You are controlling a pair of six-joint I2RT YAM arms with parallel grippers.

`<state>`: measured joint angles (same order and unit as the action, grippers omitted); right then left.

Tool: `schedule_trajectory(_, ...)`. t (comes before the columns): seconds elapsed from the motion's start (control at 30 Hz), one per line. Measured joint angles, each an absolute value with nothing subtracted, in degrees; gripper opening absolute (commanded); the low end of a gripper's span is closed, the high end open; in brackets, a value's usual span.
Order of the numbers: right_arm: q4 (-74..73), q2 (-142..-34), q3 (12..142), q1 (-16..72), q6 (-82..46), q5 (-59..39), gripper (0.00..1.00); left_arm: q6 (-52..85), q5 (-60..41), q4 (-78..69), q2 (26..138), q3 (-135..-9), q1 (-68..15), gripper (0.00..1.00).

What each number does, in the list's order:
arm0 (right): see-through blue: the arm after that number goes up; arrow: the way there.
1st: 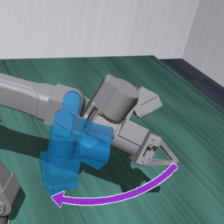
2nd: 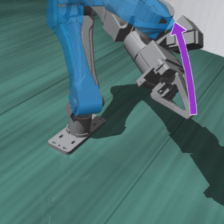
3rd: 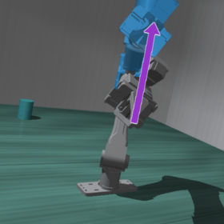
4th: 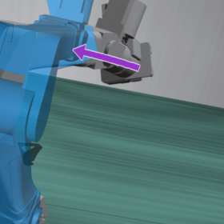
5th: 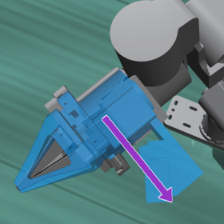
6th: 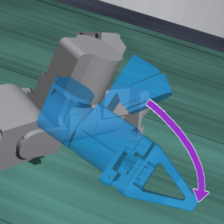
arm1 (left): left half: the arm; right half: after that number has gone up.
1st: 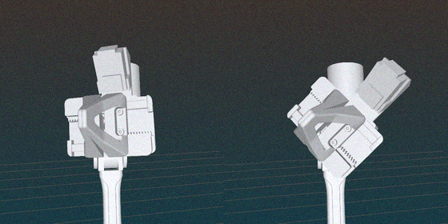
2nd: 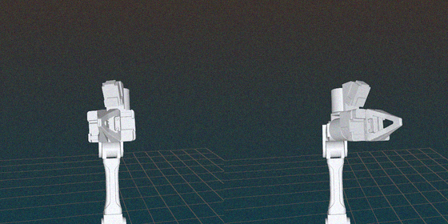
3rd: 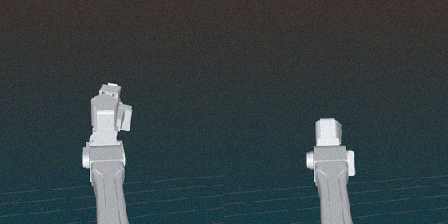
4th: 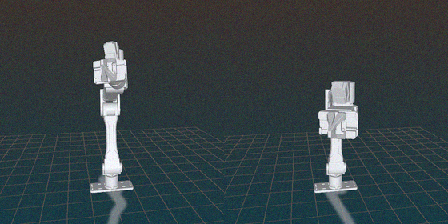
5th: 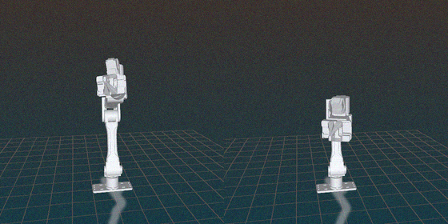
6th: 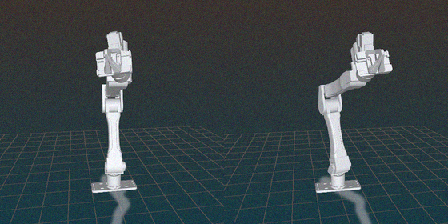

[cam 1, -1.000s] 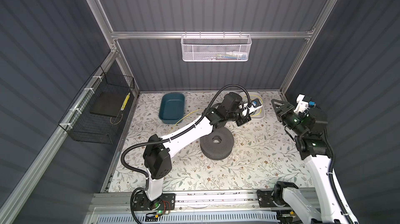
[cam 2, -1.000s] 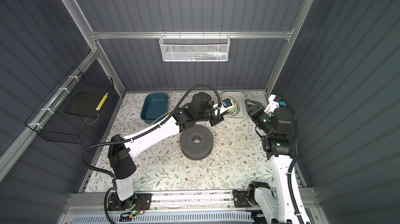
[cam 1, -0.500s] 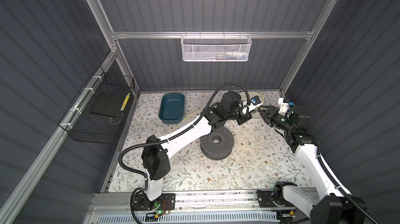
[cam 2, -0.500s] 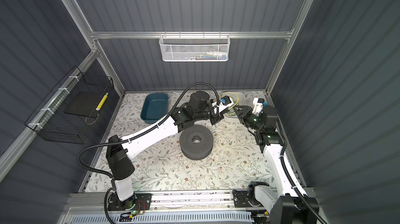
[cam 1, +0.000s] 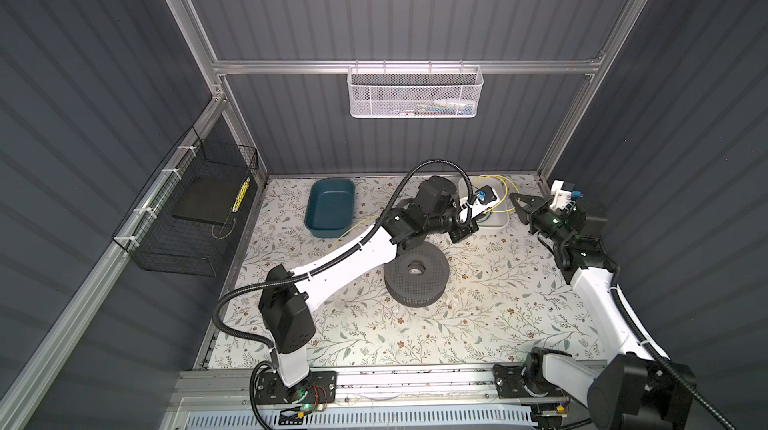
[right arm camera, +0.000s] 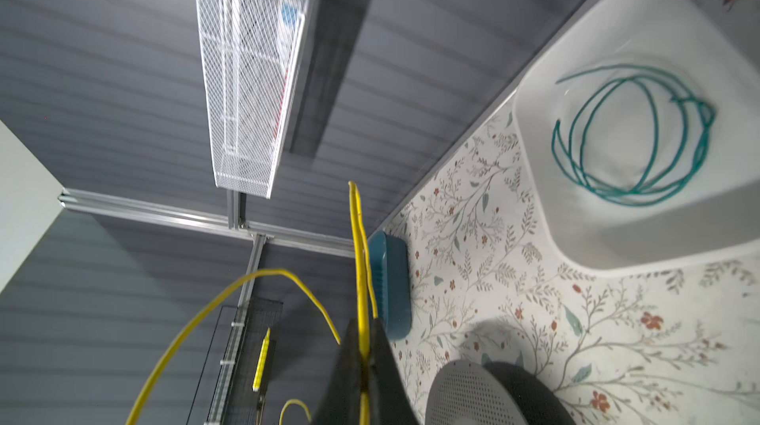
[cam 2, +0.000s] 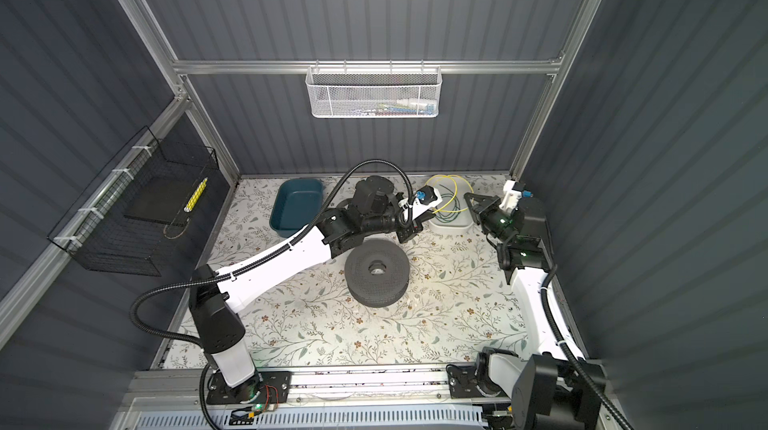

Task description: Wrap the cables

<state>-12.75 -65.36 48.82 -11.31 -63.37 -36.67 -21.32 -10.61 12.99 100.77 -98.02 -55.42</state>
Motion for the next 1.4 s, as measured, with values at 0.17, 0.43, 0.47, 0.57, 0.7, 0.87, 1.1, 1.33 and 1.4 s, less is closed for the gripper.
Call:
schedule_trajectory(0.17,-17.54,-67.55,50.00,-17.06,-67.16,-36.25,0.00,-22.83,-8.62,16.53,93.49,-92.66,-55.02,0.00)
schedule_trajectory(0.43,-24.29,-67.46,49.80,-26.81,-74.24,-36.77,0.00,-26.00,0.32,21.85,85.10,-82.11,-50.83,0.00)
schedule_trajectory(0.47,-25.08,-67.37,49.65,-27.77,-74.96,-36.86,0.00,-26.44,1.56,21.89,84.40,-80.60,-49.76,0.00)
schedule_trajectory(0.57,-27.33,-67.00,48.84,-30.06,-77.54,-37.63,0.00,-27.99,5.45,22.33,83.22,-76.05,-47.37,0.00)
schedule_trajectory(0.7,-29.15,-67.00,47.68,-30.44,-80.07,-39.40,0.00,-29.76,8.64,22.11,83.50,-73.49,-47.29,0.00)
schedule_trajectory(0.87,-30.57,-66.76,45.60,-31.40,-82.52,-40.97,0.00,-31.03,9.91,19.64,83.72,-71.11,-47.13,0.00)
schedule_trajectory(1.1,-30.98,-65.84,43.90,-31.68,-83.96,-42.39,0.00,-31.59,10.07,16.78,85.71,-69.12,-45.95,0.00)
schedule_trajectory(1.33,-27.46,-57.32,43.72,-30.00,-79.13,-42.30,0.00,-31.88,10.98,15.84,87.66,-68.45,-44.99,0.20)
schedule_trajectory(1.4,-27.86,-56.49,43.75,-29.67,-78.02,-40.88,0.00,-31.73,12.01,17.43,87.70,-68.47,-44.29,0.29)
